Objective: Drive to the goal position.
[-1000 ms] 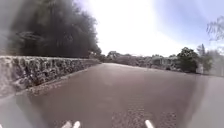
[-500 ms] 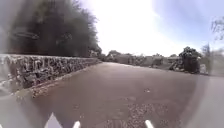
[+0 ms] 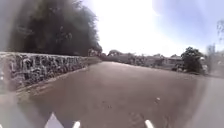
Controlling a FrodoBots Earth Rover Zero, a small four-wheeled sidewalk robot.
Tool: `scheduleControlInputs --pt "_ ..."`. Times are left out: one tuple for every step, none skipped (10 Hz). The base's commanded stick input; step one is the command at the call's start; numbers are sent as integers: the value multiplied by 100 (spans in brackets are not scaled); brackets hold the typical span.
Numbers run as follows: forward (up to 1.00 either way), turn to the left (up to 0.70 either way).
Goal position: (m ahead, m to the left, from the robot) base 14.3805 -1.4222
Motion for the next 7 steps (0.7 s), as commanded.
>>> scheduleControlInputs --pt "85 0" --pt "85 0" --pt "85 0" --pt "85 0" --pt "85 0" --pt "85 0" --pt "85 0"
